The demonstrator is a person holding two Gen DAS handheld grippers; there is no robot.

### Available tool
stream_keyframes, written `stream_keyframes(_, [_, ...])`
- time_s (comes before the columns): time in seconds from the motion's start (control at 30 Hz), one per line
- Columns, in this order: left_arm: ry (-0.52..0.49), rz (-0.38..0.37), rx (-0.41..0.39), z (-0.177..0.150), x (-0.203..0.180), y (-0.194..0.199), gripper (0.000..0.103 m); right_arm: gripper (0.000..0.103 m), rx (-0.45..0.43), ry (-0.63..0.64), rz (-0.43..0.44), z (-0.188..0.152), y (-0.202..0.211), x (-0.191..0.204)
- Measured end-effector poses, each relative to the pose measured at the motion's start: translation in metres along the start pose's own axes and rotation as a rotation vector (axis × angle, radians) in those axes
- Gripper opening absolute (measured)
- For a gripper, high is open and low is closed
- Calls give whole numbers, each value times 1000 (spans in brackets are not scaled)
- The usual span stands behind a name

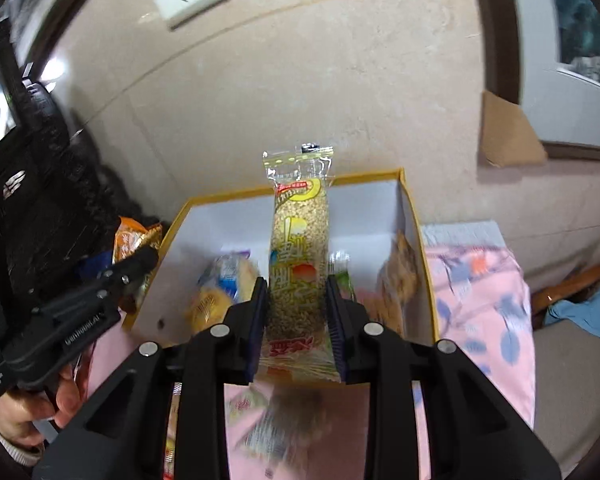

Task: Organize snacks
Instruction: 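Drop the orange bag into the yellow box with the left tool while the right drops the cereal bar, then grasp the clear white-biscuit bag with the left tool while the right grasps the wrapped brown pastry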

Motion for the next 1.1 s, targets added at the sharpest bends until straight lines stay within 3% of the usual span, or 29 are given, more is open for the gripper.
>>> stream_keyframes(0.07, [1,39,22,10,6,-13,35,33,34,12,-19,11,-16,-2])
stream_keyframes(0.1, [1,63,43,12,7,-21,41,46,51,19,-48,14,-24,-3])
stream_keyframes(0.13, [4,81,53,12,8,-24,54,62,62,21,-74,15,-27,-3])
stream_keyframes(0.23, [8,105,33,7,7,-19,66,63,53,38,-78,9,-18,-1])
stream_keyframes(0.47, [20,83,33,-7,4,-5,67,63,51,84,-71,-40,23,-11])
stream_keyframes(0.57, [21,64,31,-20,-4,8,73,63,71,97,-46,-70,37,-21])
stream_keyframes(0.63, [36,40,-2,-36,-9,23,87,64,96,132,-45,-99,46,-33])
stream_keyframes(0.67, [33,34,-13,-43,-12,27,88,65,109,149,-46,-111,48,-39])
stream_keyframes(0.83, [-23,4,26,-107,-34,26,88,65,286,179,-91,-193,38,-85])
stream_keyframes(0.93, [1,-29,79,-139,-43,18,88,65,332,197,-108,-221,33,-94])
stream_keyframes(1.1, [6,-32,120,-183,-54,11,88,65,346,235,-142,-241,26,-98])
Point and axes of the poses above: each gripper's, at about its wrist camera, not at the fingertips, and y roughly against the way its jaws point, x to its left, z to its top, the point moved 9 cm from there along -y, roughly the way its jaws point, and after that the axes turned 13 degrees about x, right-handed, at the moved point
